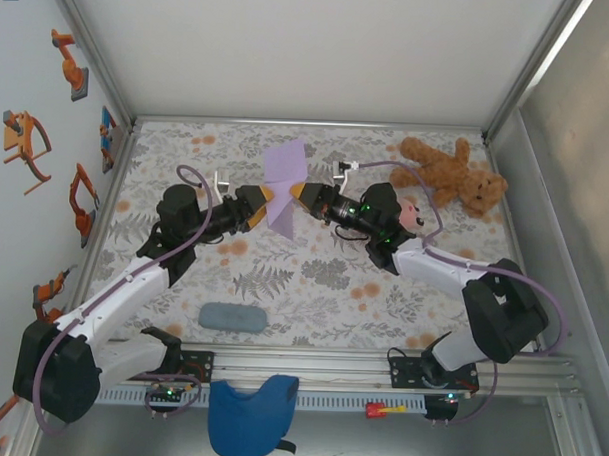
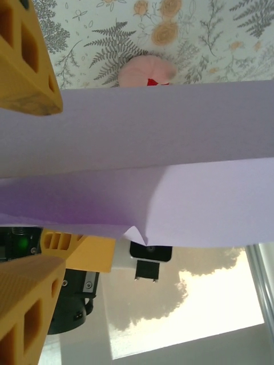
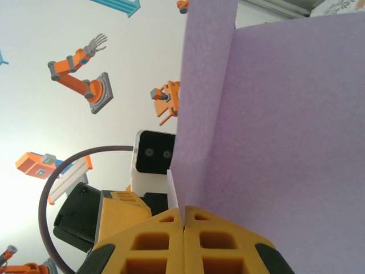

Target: Fold a paper plane with a square sheet of paper (pick it up from the middle)

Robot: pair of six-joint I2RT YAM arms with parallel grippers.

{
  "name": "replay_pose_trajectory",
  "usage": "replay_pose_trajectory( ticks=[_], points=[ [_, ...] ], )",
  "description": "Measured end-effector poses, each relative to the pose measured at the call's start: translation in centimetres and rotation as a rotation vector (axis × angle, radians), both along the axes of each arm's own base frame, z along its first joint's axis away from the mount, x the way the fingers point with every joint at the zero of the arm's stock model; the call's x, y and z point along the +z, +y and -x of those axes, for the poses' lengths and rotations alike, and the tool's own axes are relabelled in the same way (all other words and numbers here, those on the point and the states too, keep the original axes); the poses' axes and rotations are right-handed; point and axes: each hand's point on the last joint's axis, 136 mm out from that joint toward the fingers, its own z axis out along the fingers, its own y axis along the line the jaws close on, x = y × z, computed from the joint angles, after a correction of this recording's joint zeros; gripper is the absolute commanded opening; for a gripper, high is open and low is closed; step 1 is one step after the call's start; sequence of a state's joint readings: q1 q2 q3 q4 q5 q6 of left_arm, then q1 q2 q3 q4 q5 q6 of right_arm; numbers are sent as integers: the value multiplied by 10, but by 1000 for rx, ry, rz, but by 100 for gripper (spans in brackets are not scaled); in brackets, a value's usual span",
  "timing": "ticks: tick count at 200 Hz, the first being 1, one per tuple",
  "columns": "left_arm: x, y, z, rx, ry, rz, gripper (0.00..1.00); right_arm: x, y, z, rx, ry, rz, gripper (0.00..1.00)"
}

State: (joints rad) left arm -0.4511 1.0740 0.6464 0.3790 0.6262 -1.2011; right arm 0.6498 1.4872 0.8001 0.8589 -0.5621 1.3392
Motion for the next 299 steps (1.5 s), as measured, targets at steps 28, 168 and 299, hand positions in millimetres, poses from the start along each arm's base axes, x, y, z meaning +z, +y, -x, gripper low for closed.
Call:
replay_pose_trajectory(
  ticks=[28, 168, 299],
  points=[
    [5, -1, 1, -11, -15, 14, 49, -3, 2, -1, 8, 18, -10, 0],
    [7, -4, 1, -31, -54, 11, 13, -6, 1, -6, 1, 35, -16, 12],
    [-24, 33, -4, 85, -46, -415, 9, -63, -58, -15, -188, 137, 262, 31]
  ],
)
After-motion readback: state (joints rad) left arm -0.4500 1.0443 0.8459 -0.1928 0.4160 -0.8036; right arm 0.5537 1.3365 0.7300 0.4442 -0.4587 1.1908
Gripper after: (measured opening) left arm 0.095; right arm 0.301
